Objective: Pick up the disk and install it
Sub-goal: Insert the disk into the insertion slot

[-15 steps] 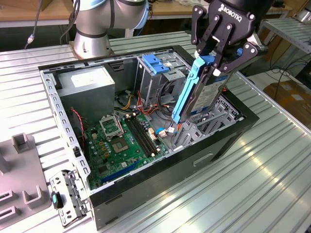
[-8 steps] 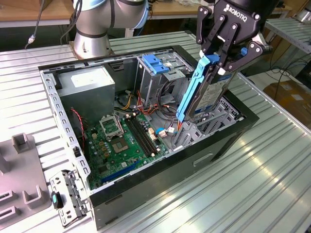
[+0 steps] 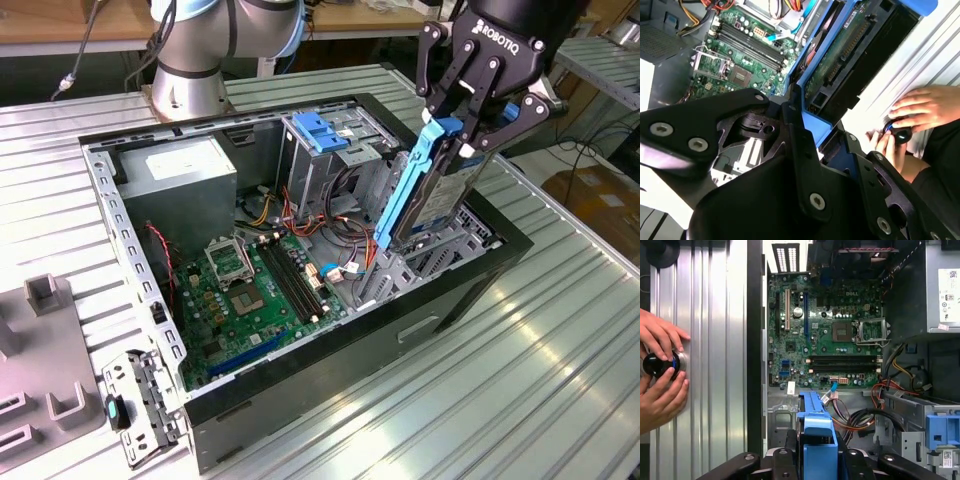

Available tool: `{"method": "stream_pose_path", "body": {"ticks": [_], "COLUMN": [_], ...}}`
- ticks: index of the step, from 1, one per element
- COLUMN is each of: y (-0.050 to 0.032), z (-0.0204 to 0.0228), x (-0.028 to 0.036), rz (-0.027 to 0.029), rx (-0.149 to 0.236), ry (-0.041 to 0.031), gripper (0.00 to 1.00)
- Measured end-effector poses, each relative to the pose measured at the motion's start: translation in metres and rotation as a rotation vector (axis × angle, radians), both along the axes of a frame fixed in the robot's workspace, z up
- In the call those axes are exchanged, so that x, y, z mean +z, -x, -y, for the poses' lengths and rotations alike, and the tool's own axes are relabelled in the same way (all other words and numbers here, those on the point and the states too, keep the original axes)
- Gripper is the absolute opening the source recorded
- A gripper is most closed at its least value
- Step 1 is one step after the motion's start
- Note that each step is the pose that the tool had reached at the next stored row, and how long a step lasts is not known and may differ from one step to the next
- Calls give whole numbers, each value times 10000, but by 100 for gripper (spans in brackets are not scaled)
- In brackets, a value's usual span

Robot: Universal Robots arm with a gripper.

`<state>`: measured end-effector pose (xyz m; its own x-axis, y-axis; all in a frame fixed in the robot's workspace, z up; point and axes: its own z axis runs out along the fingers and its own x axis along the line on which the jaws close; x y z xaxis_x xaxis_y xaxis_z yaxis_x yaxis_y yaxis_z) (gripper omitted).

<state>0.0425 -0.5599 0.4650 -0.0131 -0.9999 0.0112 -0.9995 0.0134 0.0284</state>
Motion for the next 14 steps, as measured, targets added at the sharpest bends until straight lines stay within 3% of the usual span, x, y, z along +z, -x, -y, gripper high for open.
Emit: {"method": "stream_pose_path", "body": {"ticks": [7, 14], "y": [-206, -257], "z": [0, -1], "x": [-70, -126], "rz": [-1, 22], "rx": [0, -161], "ry": [1, 2], "gripper": [37, 37]}}
